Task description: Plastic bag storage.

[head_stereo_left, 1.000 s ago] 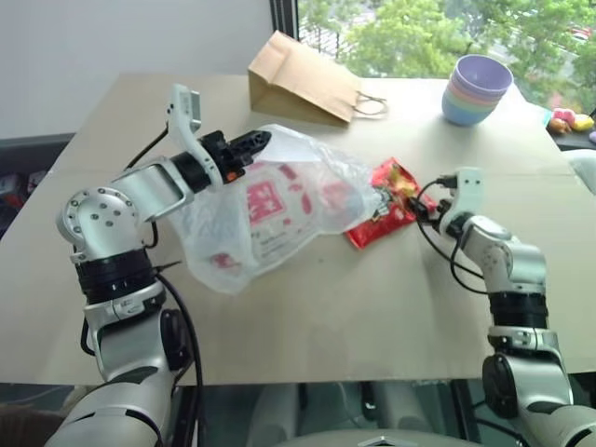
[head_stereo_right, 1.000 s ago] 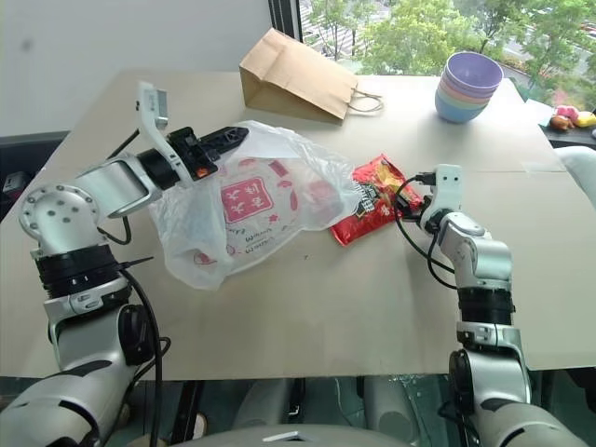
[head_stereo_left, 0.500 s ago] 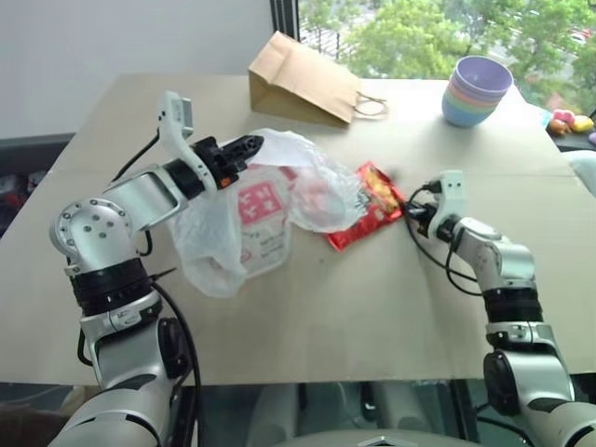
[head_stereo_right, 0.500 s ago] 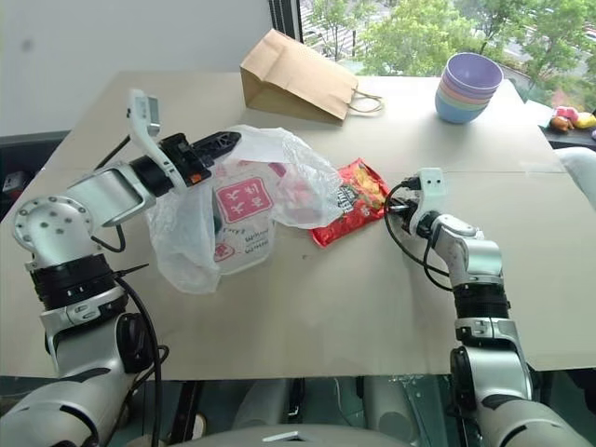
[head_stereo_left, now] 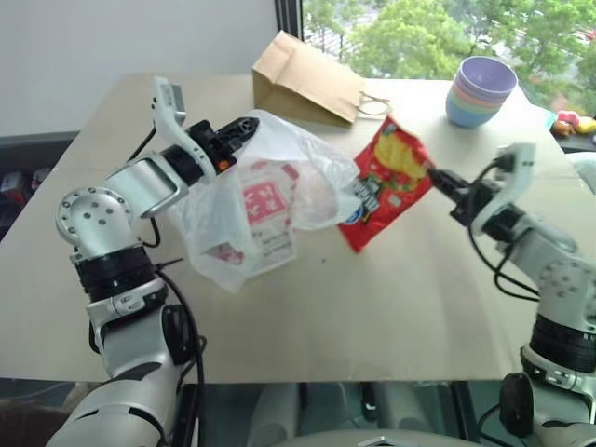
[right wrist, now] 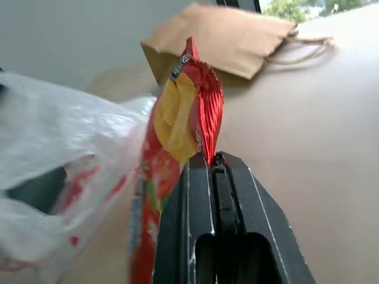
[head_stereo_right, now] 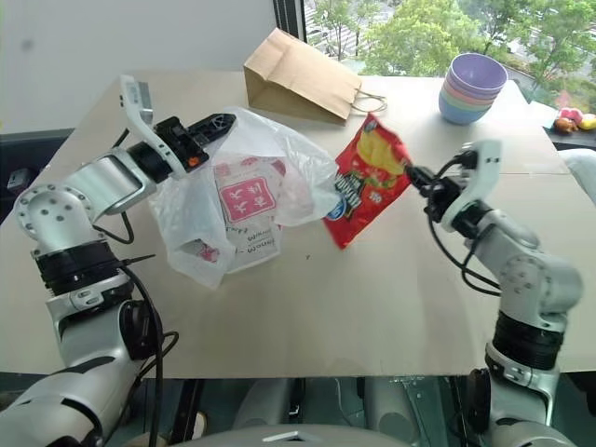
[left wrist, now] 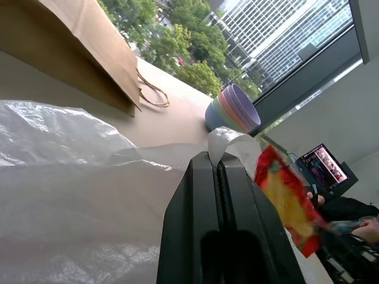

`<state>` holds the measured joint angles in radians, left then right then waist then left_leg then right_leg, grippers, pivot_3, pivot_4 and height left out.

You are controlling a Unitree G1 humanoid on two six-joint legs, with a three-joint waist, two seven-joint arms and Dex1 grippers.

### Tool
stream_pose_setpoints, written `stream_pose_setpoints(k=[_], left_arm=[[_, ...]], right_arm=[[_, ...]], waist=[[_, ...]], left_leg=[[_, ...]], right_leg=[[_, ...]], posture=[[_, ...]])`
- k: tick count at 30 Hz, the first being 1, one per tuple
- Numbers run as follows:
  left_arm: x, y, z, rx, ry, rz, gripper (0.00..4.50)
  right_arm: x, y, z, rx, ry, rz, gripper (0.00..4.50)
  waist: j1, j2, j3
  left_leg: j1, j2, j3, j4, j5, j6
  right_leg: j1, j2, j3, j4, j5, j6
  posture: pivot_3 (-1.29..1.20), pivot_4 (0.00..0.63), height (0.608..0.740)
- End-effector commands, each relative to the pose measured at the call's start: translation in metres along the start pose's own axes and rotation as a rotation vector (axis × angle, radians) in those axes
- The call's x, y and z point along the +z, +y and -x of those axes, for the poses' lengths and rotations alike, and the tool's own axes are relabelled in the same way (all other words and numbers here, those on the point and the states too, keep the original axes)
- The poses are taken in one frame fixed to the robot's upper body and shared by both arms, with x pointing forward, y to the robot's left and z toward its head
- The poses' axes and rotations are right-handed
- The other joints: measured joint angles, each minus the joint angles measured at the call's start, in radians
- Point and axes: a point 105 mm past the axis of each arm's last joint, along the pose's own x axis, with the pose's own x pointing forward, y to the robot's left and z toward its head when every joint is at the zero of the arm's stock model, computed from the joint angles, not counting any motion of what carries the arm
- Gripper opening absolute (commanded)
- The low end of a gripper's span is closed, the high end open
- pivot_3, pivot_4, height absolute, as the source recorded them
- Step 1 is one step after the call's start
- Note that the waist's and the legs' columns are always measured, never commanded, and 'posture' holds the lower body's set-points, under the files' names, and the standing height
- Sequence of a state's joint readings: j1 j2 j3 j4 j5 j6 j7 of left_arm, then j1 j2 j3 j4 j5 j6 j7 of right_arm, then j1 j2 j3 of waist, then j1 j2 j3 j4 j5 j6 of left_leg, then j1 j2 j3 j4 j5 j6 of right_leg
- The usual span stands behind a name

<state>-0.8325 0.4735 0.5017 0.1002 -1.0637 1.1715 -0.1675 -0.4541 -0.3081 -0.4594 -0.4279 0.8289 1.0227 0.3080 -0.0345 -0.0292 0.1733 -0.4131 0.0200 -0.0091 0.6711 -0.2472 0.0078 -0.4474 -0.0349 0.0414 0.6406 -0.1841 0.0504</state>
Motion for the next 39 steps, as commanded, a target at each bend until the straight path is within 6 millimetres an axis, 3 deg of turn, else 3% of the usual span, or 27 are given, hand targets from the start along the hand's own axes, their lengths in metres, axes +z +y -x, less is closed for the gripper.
stream_pose_setpoints(k=[1,13,17,22,27,34,39], left_arm=[[0.013,-0.012,-0.004,-0.04,-0.037,-0.01,0.0],[0.014,-0.021,-0.027,-0.018,0.028,-0.01,0.0],[0.017,-0.022,-0.031,-0.007,0.027,-0.016,0.0],[0.024,-0.038,-0.03,-0.083,0.006,-0.007,0.0],[0.037,-0.055,-0.015,-0.191,-0.033,0.029,0.0],[0.041,-0.065,-0.011,-0.219,-0.061,0.026,0.0],[0.042,-0.076,-0.012,-0.265,-0.082,0.02,0.0]], right_arm=[[0.046,0.04,0.017,0.151,-0.182,-0.011,0.06],[0.102,0.125,0.03,0.475,-0.335,-0.006,0.06],[0.108,0.143,0.028,0.55,-0.331,-0.016,0.06],[0.081,0.144,0.01,0.524,-0.221,0.013,0.06],[0.051,0.137,-0.005,0.505,-0.155,-0.032,0.06],[0.027,0.127,-0.015,0.497,-0.084,-0.075,0.06],[0.007,0.143,-0.027,0.569,-0.002,-0.118,0.06]], waist=[[-0.001,0.0,0.0],[-0.003,0.0,0.0],[-0.004,0.0,0.0],[-0.003,0.0,0.0],[-0.004,0.0,0.0],[0.001,0.0,0.0],[0.0,0.0,0.0]], left_leg=[[0.0,0.0,0.0,0.0,0.0,0.0],[0.0,0.0,0.0,0.0,0.0,0.0],[0.0,0.0,0.0,0.0,0.0,0.0],[-0.001,0.0,0.0,0.0,0.0,0.0],[-0.001,0.0,0.001,0.0,0.0,0.0],[-0.001,0.001,0.0,0.0,0.0,0.0],[-0.001,0.001,0.001,0.0,0.0,0.0]], right_leg=[[0.0,0.0,0.0,0.0,0.0,0.0],[0.0,0.0,0.0,0.0,0.0,0.0],[0.0,0.0,0.0,0.0,0.0,0.0],[0.0,0.0,0.0,-0.001,0.0,0.0],[0.0,0.0,0.0,-0.001,0.0,0.0],[-0.001,0.0,0.0,-0.001,0.0,0.0],[-0.001,0.0,0.0,-0.001,0.0,0.0]], posture=[[0.0,0.15,0.74],[0.0,0.15,0.74],[0.0,0.15,0.74],[0.0,0.15,0.74],[0.0,0.15,0.74],[0.0,0.15,0.74],[0.0,0.15,0.74]])
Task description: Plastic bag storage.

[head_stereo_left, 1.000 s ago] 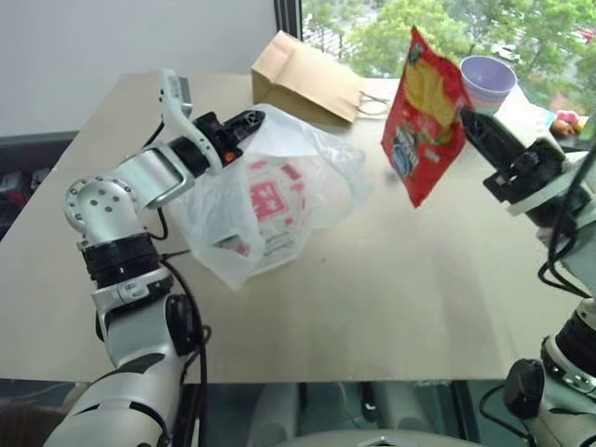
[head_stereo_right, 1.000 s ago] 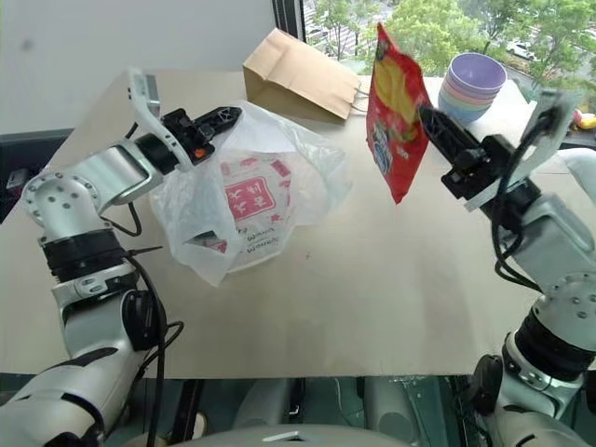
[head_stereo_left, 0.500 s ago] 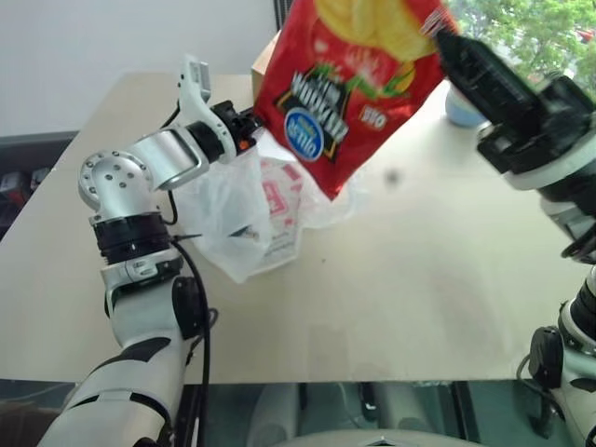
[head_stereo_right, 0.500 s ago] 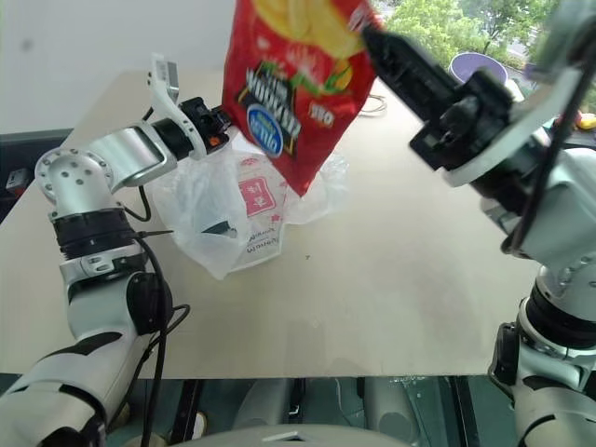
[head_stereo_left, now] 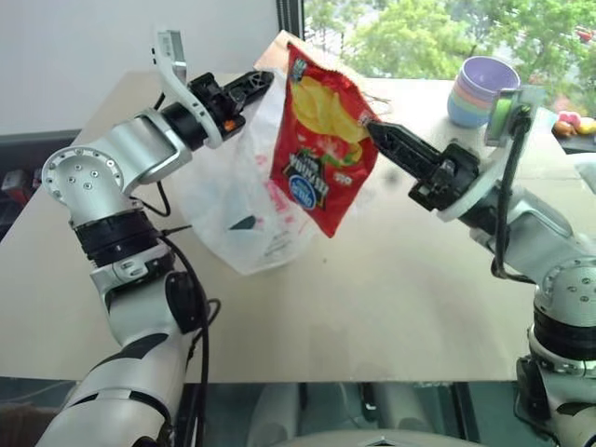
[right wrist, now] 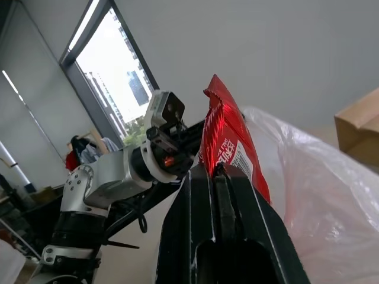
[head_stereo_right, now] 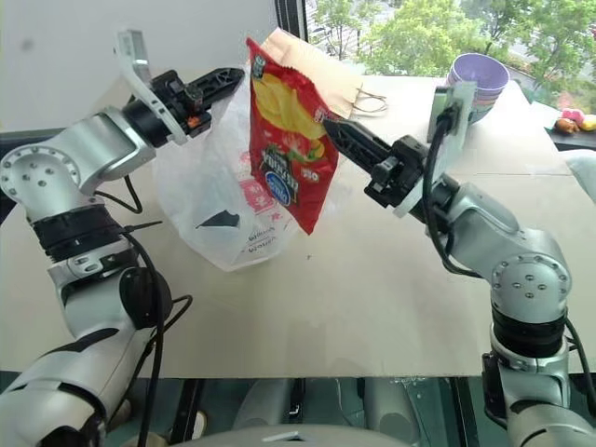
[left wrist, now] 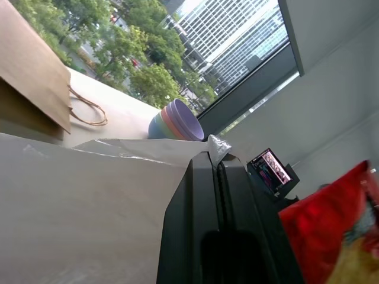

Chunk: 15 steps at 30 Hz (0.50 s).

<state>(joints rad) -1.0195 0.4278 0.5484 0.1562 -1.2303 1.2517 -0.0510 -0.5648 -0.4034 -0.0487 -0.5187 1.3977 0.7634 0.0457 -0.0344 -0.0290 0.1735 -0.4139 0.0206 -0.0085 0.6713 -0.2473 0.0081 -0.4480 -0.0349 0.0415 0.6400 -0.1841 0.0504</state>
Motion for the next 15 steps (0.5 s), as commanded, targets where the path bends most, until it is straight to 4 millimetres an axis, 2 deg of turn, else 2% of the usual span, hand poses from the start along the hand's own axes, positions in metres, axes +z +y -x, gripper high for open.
stream_pose_setpoints(k=[1,3,7,12,15], left_arm=[[0.016,-0.027,0.0,-0.094,-0.07,-0.046,0.0],[0.018,-0.034,0.002,-0.138,-0.081,-0.041,0.0],[0.015,-0.047,0.007,-0.209,-0.06,-0.047,0.0],[-0.006,-0.047,0.015,-0.217,0.014,-0.085,0.0],[-0.01,-0.046,0.019,-0.21,0.019,-0.103,0.0]], right_arm=[[-0.009,0.009,-0.013,0.064,0.041,0.009,0.06],[-0.024,0.001,-0.023,0.035,0.101,0.021,0.06],[-0.038,-0.037,-0.041,-0.152,0.134,0.017,0.06],[-0.056,-0.084,-0.067,-0.333,0.143,-0.01,0.06],[-0.068,-0.111,-0.073,-0.44,0.17,0.007,0.06]], waist=[[-0.003,0.0,0.0],[-0.004,0.0,0.0],[-0.004,0.0,0.0],[-0.006,0.0,0.0],[-0.006,0.0,0.0]], left_leg=[[0.0,0.0,0.0,0.0,0.0,0.0],[0.0,0.0,0.001,0.0,0.0,0.0],[0.0,0.0,0.0,0.0,0.0,0.0],[0.0,0.0,0.001,0.0,0.0,0.0],[0.0,0.0,0.0,0.0,0.0,0.0]], right_leg=[[0.0,0.0,0.0,0.0,0.0,0.0],[0.0,0.0,0.0,0.0,0.0,0.0],[0.0,0.0,0.0,0.0,0.0,0.0],[0.0,0.0,0.001,0.0,0.0,0.0],[0.0,0.0,0.0,0.001,0.0,0.0]], posture=[[0.0,0.15,0.74],[0.0,0.15,0.74],[0.0,0.15,0.74],[0.0,0.15,0.74],[0.0,0.15,0.74]])
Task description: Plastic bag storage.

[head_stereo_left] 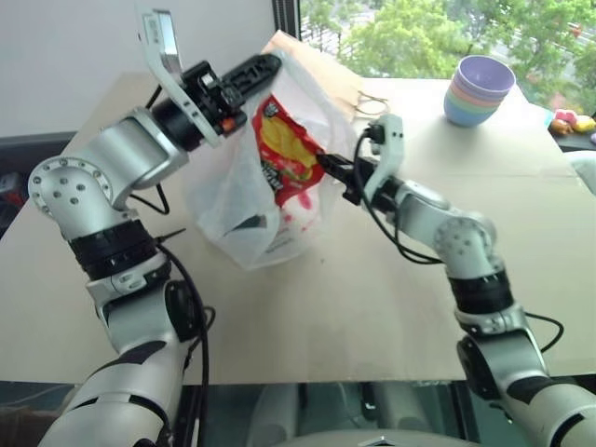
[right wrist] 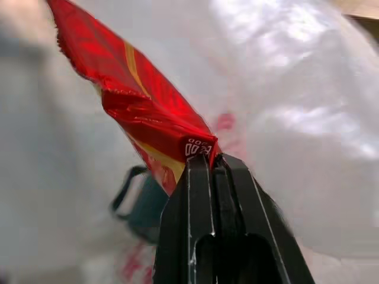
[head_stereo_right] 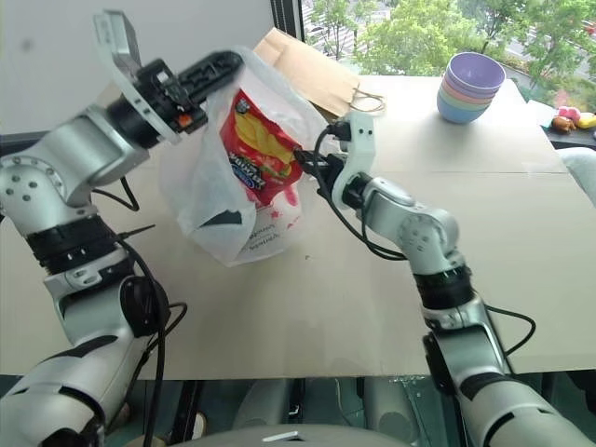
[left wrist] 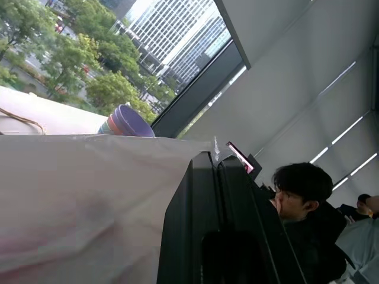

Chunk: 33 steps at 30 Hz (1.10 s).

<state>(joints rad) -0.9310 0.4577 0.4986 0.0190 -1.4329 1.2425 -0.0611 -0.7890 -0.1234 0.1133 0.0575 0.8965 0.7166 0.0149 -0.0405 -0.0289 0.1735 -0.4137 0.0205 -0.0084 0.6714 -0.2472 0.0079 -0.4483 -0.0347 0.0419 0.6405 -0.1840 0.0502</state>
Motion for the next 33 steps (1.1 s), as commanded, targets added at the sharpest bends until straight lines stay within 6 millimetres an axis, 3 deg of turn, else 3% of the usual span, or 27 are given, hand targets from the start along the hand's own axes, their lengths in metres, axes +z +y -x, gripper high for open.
stream_pose_setpoints(k=[1,3,6,7,9,11,12,16,19,23,24,30,33], left_arm=[[0.001,-0.016,0.006,-0.045,0.007,-0.083,0.0],[-0.006,-0.017,0.008,-0.048,0.038,-0.105,0.0],[-0.019,-0.013,0.008,-0.029,0.069,-0.125,0.0],[-0.023,-0.01,0.008,-0.01,0.073,-0.14,0.0],[-0.027,-0.005,0.008,0.013,0.078,-0.162,0.0],[-0.03,0.0,0.009,0.038,0.071,-0.178,0.0],[-0.03,0.002,0.01,0.049,0.07,-0.187,0.0],[-0.029,0.014,0.011,0.088,0.053,-0.219,0.0],[-0.033,0.024,0.011,0.097,0.062,-0.238,0.0],[-0.031,0.031,0.005,0.076,0.06,-0.247,0.0],[-0.032,0.031,-0.002,0.05,0.071,-0.252,0.0],[-0.03,0.024,-0.051,-0.108,0.109,-0.256,0.0],[-0.03,0.015,-0.076,-0.195,0.136,-0.267,0.0]], right_arm=[[0.0,-0.025,-0.017,-0.119,-0.009,0.055,0.06],[-0.001,-0.028,-0.024,-0.144,-0.004,0.08,0.06],[-0.014,0.008,-0.045,0.024,0.033,0.135,0.06],[-0.021,0.017,-0.048,0.071,0.055,0.188,0.29],[-0.029,0.023,-0.051,0.107,0.073,0.232,0.93],[-0.028,0.017,-0.046,0.099,0.063,0.233,1.83],[-0.025,0.012,-0.041,0.08,0.051,0.274,2.49],[-0.004,-0.006,0.008,0.013,0.0,0.542,4.23],[0.0,-0.015,0.044,-0.009,0.016,0.6,4.23],[0.0,-0.022,0.067,-0.044,0.032,0.64,4.38],[-0.003,-0.019,0.068,-0.042,0.028,0.635,4.38],[-0.068,0.021,0.05,0.229,0.174,0.518,4.38],[-0.068,0.043,0.036,0.366,0.137,0.449,4.38]], waist=[[0.0,0.0,0.0],[0.001,0.0,0.0],[-0.002,0.0,0.0],[-0.004,0.0,0.0],[-0.007,0.0,0.0],[-0.004,0.0,0.0],[0.0,0.0,0.0],[0.029,0.0,0.0],[0.03,0.0,0.0],[0.015,0.001,0.0],[0.012,0.001,0.0],[0.006,0.0,0.0],[0.003,0.001,0.0]], left_leg=[[0.0,0.0,0.0,0.0,0.0,0.0],[0.0,0.0,0.0,0.0,0.0,0.0],[0.0,0.0,0.0,0.0,0.0,0.0],[0.0,0.0,0.0,0.0,0.0,0.0],[0.0,0.0,0.0,-0.001,0.0,0.0],[0.0,0.001,0.0,-0.001,0.0,0.0],[0.0,0.001,-0.001,-0.001,0.0,0.0],[-0.002,-0.002,-0.003,0.0,0.0,0.0],[-0.003,-0.003,-0.003,-0.001,0.0,0.0],[0.0,-0.001,-0.002,-0.002,0.0,0.0],[0.0,0.0,-0.002,-0.002,0.0,0.0],[0.0,0.0,-0.002,0.0,0.0,0.0],[-0.001,0.0,-0.002,0.0,0.0,0.0]], right_leg=[[0.0,0.0,0.0,0.0,0.0,0.0],[0.0,0.0,0.0,0.0,0.0,0.0],[0.0,0.0,0.0,-0.001,0.0,0.0],[0.0,0.0,0.0,-0.001,0.0,0.0],[0.0,0.001,0.0,-0.001,0.0,0.0],[0.0,0.001,0.0,-0.001,0.0,0.0],[0.0,0.001,0.0,0.0,0.0,0.0],[0.0,-0.001,-0.001,-0.002,0.0,0.0],[0.001,-0.001,-0.001,-0.004,0.0,0.0],[0.001,0.002,0.001,-0.003,0.0,0.0],[0.001,0.003,0.001,-0.002,0.0,0.0],[0.002,0.004,0.002,-0.002,0.0,0.0],[0.002,0.004,0.002,-0.003,0.0,0.0]], posture=[[0.0,0.15,0.74],[0.0,0.15,0.74],[0.0,0.15,0.74],[0.0,0.15,0.74],[0.0,0.15,0.74],[0.0,0.15,0.74],[0.0,0.15,0.74],[0.0,0.15,0.74],[0.0,0.15,0.74],[0.0,0.15,0.74],[0.0,0.15,0.74],[0.0,0.15,0.74],[0.0,0.15,0.74]])
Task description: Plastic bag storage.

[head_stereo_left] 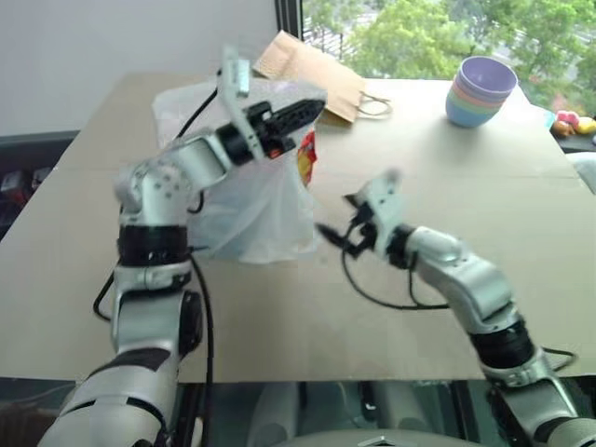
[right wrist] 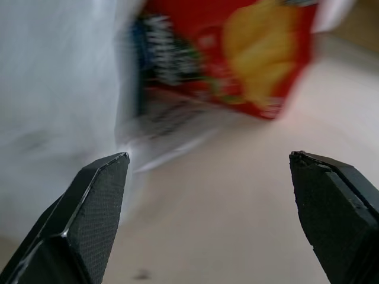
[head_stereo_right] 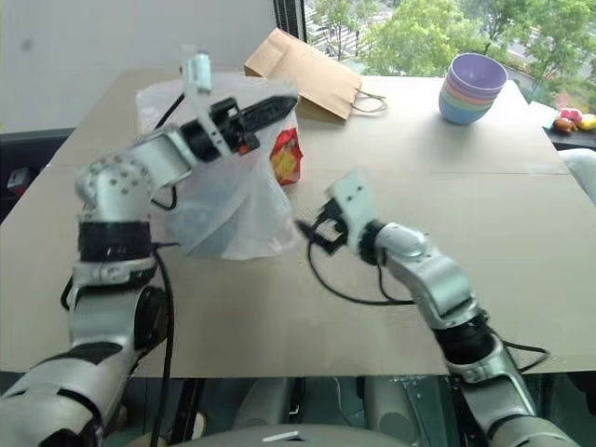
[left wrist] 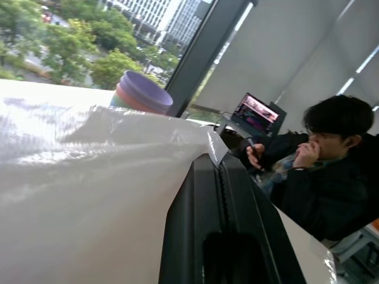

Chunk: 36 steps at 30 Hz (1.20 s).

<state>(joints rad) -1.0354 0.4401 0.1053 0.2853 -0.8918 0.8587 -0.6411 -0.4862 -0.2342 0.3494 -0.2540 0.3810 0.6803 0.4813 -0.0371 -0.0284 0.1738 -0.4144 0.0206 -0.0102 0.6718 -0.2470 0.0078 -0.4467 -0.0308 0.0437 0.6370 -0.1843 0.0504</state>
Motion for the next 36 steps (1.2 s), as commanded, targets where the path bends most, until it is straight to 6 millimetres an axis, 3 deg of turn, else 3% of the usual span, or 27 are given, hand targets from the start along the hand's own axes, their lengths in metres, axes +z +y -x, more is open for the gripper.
stream_pose_setpoints(k=[1,3,6,11,15,18,21,24,27,28,31,36], left_arm=[[0.011,-0.011,-0.023,-0.12,0.005,-0.052,0.0],[0.018,-0.014,-0.027,-0.169,0.016,-0.061,0.0],[0.028,-0.01,-0.011,-0.222,0.049,-0.042,0.0],[0.014,0.008,0.041,-0.21,0.233,-0.037,0.0],[-0.003,0.022,0.074,-0.146,0.36,-0.085,0.0],[-0.008,0.026,0.096,-0.094,0.346,-0.048,0.0],[-0.014,0.011,0.117,-0.104,0.32,-0.016,0.83],[-0.021,0.005,0.128,-0.059,0.285,-0.005,2.14],[-0.023,0.007,0.125,0.026,0.222,-0.008,3.5],[-0.024,0.004,0.125,0.031,0.214,0.012,3.92],[-0.046,0.004,0.135,0.09,0.305,0.016,3.92],[-0.06,0.053,0.158,0.406,0.369,-0.096,3.92]], right_arm=[[0.033,0.013,-0.012,0.135,-0.137,0.0,4.38],[0.045,0.019,-0.013,0.197,-0.18,-0.007,4.38],[0.059,0.026,-0.005,0.273,-0.228,-0.01,4.38],[0.071,0.022,0.014,0.283,-0.26,0.004,4.38],[0.067,0.015,0.033,0.24,-0.178,0.097,4.38],[0.069,-0.013,0.058,0.063,-0.141,0.174,4.38],[0.069,-0.028,0.072,-0.029,-0.117,0.211,4.5],[0.076,-0.015,0.076,0.056,-0.181,0.117,4.5],[0.05,-0.006,0.055,0.074,-0.046,0.168,4.5],[0.043,0.005,0.044,0.134,-0.038,0.15,4.5],[0.052,0.026,0.025,0.272,-0.122,0.084,4.5],[0.069,0.019,0.029,0.299,-0.152,0.08,4.5]], waist=[[-0.001,0.0,0.0],[-0.002,0.0,0.0],[-0.009,0.0,0.0],[-0.02,0.001,0.001],[-0.017,0.002,0.001],[0.0,0.002,0.002],[0.0,0.001,0.002],[0.0,0.001,0.002],[0.0,0.001,0.002],[0.001,0.001,0.002],[-0.008,0.001,0.002],[0.004,0.0,0.002]], left_leg=[[0.0,0.0,0.0,0.0,0.0,0.0],[-0.001,0.0,0.0,0.0,0.0,0.0],[-0.001,0.0,0.0,-0.001,0.0,0.0],[-0.001,0.001,0.0,-0.002,0.0,0.0],[0.0,0.001,0.0,-0.002,0.0,0.0],[-0.001,0.001,0.0,-0.002,0.0,0.0],[-0.002,0.001,0.0,-0.001,0.0,0.0],[-0.001,0.002,0.0,-0.001,0.0,0.001],[0.0,0.002,0.0,-0.001,0.0,0.001],[0.001,0.002,0.0,-0.001,0.0,0.001],[0.002,0.002,0.001,0.001,0.0,0.001],[0.002,0.002,0.001,0.001,0.0,0.001]], right_leg=[[0.0,0.0,0.0,0.0,0.0,0.0],[0.0,0.0,0.0,-0.001,0.0,0.0],[-0.001,0.0,0.0,-0.001,0.0,0.0],[-0.002,0.0,0.0,0.0,0.0,0.0],[-0.002,0.0,0.0,0.0,-0.001,0.0],[-0.002,-0.001,-0.001,0.0,-0.001,0.0],[-0.002,-0.002,-0.001,-0.001,-0.001,0.001],[-0.002,-0.001,-0.001,0.0,-0.001,0.0],[-0.001,-0.001,-0.001,0.002,-0.001,0.001],[-0.001,-0.001,-0.001,0.002,-0.003,0.003],[-0.001,0.0,0.0,0.004,-0.003,0.004],[-0.001,0.0,0.001,0.005,-0.001,0.0]], posture=[[0.0,0.15,0.74],[0.0,0.15,0.74],[0.0,0.15,0.74],[0.0,0.15,0.74],[0.0,0.15,0.74],[0.0,0.15,0.74],[0.0,0.15,0.74],[0.0,0.15,0.74],[0.0,0.15,0.74],[0.0,0.15,0.74],[0.0,0.15,0.74],[0.0,0.15,0.74]])
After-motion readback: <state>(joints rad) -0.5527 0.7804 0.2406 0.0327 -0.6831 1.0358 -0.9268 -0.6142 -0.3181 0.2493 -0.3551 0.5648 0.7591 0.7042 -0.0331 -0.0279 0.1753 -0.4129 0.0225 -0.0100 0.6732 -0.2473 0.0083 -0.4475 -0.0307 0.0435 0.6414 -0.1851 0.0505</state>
